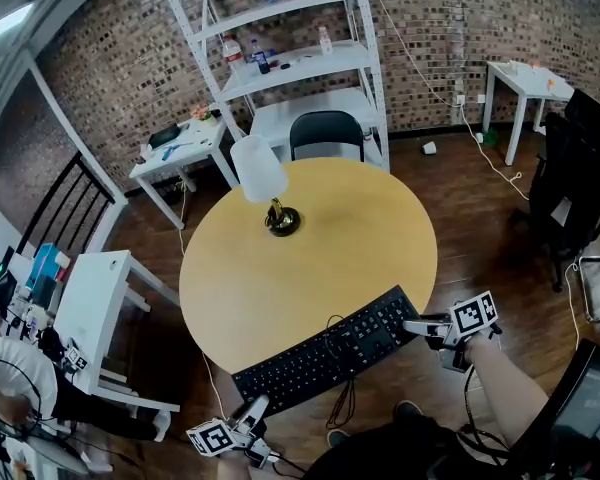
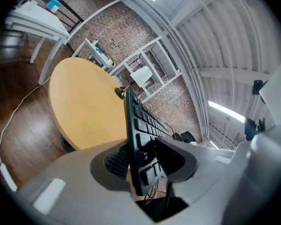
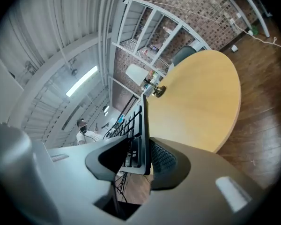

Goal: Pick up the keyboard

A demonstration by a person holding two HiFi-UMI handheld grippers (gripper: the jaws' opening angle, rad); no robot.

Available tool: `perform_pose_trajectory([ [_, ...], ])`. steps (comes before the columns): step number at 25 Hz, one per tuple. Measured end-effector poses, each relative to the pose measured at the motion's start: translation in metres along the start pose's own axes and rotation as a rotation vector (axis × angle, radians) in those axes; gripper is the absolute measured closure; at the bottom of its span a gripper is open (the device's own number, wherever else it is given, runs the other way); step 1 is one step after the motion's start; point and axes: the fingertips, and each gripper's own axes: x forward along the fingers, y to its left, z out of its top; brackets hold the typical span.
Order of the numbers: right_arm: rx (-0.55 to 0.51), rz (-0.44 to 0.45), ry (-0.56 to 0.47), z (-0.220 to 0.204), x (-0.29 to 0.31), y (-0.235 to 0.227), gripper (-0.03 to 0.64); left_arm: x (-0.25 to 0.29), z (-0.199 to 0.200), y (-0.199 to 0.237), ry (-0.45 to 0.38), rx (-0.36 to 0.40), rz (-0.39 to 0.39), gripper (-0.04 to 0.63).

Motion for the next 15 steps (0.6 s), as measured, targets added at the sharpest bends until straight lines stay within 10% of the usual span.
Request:
perform_pose_trajectory([
  [15,-0.209,0.058,-0.13,0.077,0.003,0.1,0.468,-0.034,0.076,-0.028,-0.078,0.049,-0.028,0.433],
])
